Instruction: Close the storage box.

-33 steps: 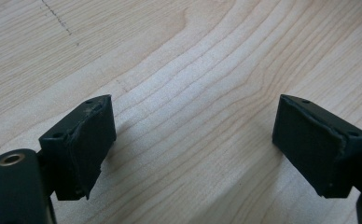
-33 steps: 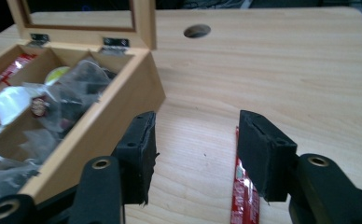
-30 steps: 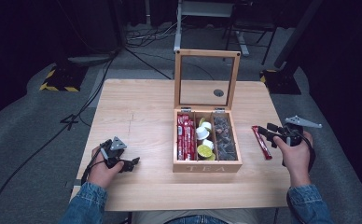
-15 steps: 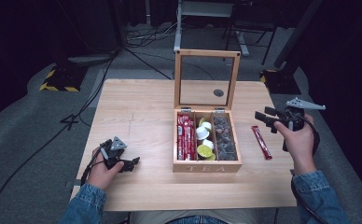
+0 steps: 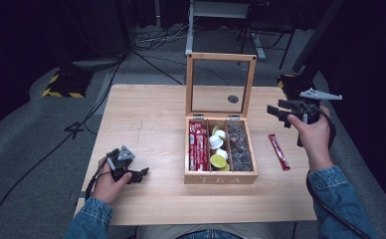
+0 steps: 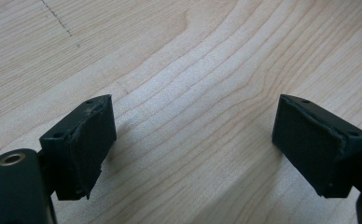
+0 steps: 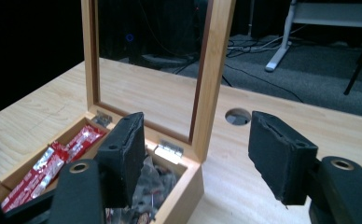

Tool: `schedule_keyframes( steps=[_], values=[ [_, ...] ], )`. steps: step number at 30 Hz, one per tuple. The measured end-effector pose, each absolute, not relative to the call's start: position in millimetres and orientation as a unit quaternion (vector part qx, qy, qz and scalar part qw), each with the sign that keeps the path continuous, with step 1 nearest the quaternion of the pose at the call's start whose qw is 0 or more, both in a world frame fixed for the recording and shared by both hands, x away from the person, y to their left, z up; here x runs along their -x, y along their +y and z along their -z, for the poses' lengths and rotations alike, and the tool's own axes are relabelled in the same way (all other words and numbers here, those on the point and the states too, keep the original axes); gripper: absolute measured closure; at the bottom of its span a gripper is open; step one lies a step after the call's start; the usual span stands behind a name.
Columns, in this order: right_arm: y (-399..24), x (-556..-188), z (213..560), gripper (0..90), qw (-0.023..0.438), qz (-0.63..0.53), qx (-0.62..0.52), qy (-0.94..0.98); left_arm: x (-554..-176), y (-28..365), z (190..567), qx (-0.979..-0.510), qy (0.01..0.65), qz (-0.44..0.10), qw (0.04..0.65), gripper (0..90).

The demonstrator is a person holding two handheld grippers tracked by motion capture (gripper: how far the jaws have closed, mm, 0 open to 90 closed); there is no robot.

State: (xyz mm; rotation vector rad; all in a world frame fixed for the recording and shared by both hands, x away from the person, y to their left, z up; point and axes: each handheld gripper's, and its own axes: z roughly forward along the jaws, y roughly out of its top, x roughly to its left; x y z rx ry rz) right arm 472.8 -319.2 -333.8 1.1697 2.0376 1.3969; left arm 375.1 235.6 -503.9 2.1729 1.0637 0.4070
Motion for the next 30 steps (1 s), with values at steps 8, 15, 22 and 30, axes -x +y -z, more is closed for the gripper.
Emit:
schedule_keyframes(
  steps=[8,15,22,30],
  values=[
    [-311,-493,310,36.6,0.212,-0.497,-0.401,0.74,-377,237,504,-0.837,0.402,-0.153,0.337,13.8],
    [-304,-517,290,36.6,0.211,-0.51,-0.387,0.739,-377,237,504,-0.837,0.404,-0.153,0.337,13.9],
    [-292,-546,286,36.7,0.207,-0.508,-0.381,0.745,-377,237,504,-0.836,0.404,-0.155,0.337,14.3],
    [-285,-573,287,36.7,0.205,-0.511,-0.379,0.744,-376,237,504,-0.835,0.406,-0.156,0.336,14.6]
  ],
)
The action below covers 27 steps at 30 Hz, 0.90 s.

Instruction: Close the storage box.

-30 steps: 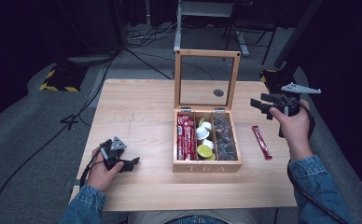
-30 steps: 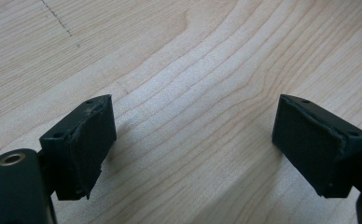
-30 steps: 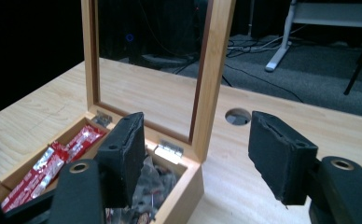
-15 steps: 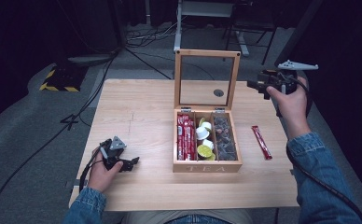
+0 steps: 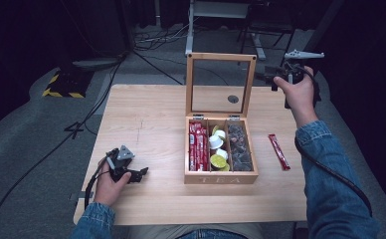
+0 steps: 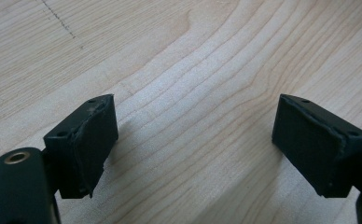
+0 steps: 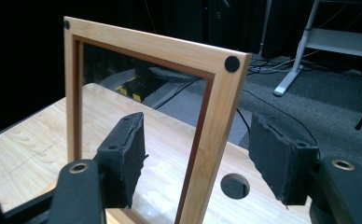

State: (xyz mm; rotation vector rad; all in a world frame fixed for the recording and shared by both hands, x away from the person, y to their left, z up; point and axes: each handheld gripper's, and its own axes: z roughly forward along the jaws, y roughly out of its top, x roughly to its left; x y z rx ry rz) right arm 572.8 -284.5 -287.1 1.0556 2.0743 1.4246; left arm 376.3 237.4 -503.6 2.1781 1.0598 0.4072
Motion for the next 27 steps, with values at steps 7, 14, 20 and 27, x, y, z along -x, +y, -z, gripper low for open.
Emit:
schedule_keyframes(
  steps=[7,14,20,27],
  values=[
    [-278,-592,296,36.7,0.209,-0.51,-0.381,0.742,-376,237,504,-0.835,0.407,-0.156,0.336,14.6],
    [-273,-607,306,36.7,0.205,-0.518,-0.381,0.738,-376,237,504,-0.835,0.408,-0.156,0.336,14.6],
    [-265,-615,309,37.1,0.204,-0.516,-0.369,0.746,-376,237,504,-0.835,0.407,-0.156,0.336,14.5],
    [-261,-622,313,37.7,0.199,-0.512,-0.374,0.747,-376,238,503,-0.835,0.407,-0.157,0.335,14.5]
  ],
)
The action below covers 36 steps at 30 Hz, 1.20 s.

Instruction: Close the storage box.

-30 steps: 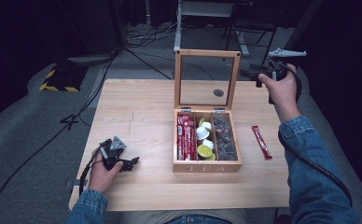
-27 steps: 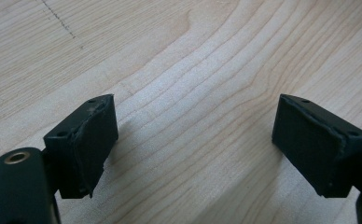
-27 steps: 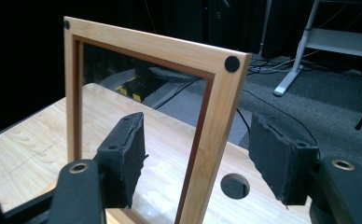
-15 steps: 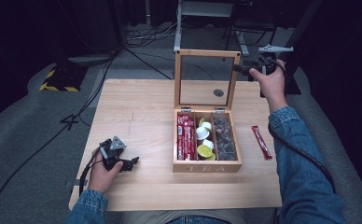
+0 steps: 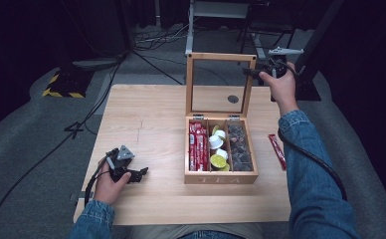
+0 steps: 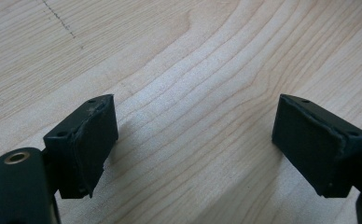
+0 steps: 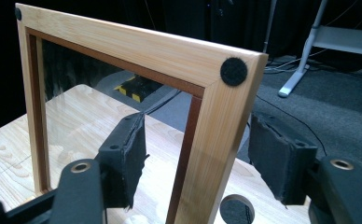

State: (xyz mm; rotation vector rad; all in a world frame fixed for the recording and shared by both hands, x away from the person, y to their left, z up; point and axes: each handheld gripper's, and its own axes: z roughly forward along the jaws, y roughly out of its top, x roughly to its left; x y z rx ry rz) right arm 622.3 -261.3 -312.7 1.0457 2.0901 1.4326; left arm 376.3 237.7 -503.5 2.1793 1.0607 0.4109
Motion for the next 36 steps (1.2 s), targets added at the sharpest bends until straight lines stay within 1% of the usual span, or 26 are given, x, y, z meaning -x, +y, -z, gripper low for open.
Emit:
schedule_keyframes(
  steps=[6,11,18,28,36],
  values=[
    [-261,-626,315,38.7,0.189,-0.516,-0.377,0.746,-376,238,504,-0.835,0.407,-0.157,0.335,14.5],
    [-262,-625,313,41.6,0.183,-0.528,-0.367,0.744,-376,238,503,-0.835,0.407,-0.157,0.335,14.6],
    [-263,-617,305,41.4,0.183,-0.525,-0.363,0.747,-377,238,504,-0.835,0.406,-0.157,0.336,14.5],
    [-266,-591,290,42.8,0.199,-0.522,-0.339,0.757,-378,237,504,-0.835,0.406,-0.158,0.336,14.5],
    [-267,-556,276,42.8,0.217,-0.513,-0.312,0.77,-378,237,504,-0.834,0.409,-0.157,0.335,14.5]
  ],
)
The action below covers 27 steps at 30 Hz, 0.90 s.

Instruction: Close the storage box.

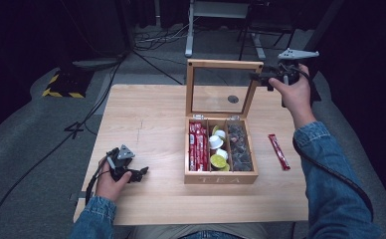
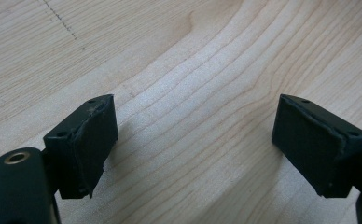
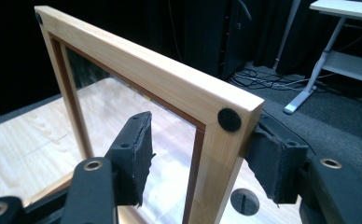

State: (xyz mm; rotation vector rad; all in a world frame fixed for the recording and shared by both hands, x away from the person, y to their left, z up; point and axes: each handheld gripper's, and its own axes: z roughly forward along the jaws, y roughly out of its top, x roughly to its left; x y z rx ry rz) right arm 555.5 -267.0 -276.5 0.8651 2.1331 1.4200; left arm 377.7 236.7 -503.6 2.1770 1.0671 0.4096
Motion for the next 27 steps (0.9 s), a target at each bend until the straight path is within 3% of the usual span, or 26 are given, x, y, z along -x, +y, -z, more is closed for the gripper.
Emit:
schedule_keyframes(
  steps=[13,27],
  values=[
    [-271,-512,271,50.0,0.218,-0.505,-0.295,0.781,-379,236,504,-0.832,0.411,-0.16,0.335,14.5],
    [-271,-484,274,50.7,0.213,-0.49,-0.283,0.796,-380,235,504,-0.833,0.41,-0.159,0.335,14.5]
  ],
)
